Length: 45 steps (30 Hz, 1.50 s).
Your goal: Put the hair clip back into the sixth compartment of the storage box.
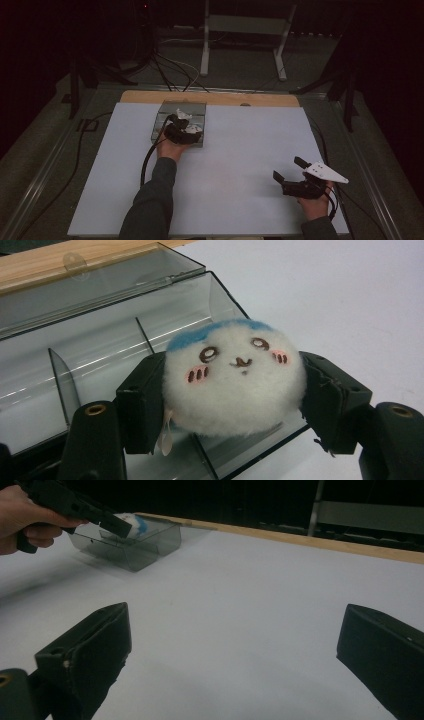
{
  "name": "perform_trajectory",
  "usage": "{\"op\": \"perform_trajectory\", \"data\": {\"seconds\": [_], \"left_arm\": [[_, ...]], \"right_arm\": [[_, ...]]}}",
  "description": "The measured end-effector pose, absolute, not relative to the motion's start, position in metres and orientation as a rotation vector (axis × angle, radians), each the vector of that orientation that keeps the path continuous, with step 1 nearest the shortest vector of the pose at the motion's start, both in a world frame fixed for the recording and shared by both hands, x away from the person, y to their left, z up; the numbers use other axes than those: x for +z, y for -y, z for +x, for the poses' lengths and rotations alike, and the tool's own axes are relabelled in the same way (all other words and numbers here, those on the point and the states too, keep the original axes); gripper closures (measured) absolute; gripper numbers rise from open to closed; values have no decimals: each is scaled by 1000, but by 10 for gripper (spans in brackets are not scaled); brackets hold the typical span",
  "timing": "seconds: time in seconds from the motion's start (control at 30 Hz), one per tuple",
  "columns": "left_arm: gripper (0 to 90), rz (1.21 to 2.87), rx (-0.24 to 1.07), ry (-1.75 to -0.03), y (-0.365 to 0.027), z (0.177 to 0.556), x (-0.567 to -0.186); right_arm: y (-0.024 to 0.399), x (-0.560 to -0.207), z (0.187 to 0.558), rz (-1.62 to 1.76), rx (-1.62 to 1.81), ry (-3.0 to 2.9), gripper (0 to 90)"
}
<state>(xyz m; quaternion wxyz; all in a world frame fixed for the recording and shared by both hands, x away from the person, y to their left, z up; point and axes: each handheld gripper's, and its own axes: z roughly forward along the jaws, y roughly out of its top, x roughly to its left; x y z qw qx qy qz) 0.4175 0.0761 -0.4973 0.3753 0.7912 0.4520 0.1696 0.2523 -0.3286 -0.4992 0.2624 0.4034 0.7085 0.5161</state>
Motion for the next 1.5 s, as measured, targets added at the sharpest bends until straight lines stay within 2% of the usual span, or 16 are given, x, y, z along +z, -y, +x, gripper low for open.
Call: {"op": "perform_trajectory", "data": {"seconds": [0.63,0.7,0.73,0.93,1.5], "left_arm": [[309,2039,405,-1167,-72,417,-505],[253,2019,379,-1166,-73,418,-505],[160,2019,379,-1166,-73,418,-505],[16,1980,373,-1170,-77,418,-502],[7,1925,429,-1129,-102,405,-481]], "right_arm": [[328,-499,252,1093,1393,-1918,10],[328,-499,252,1092,1393,-1921,10],[328,-499,252,1092,1393,-1921,10],[328,-500,253,1095,1392,-1924,10],[328,-500,252,1094,1393,-1923,10]]}}
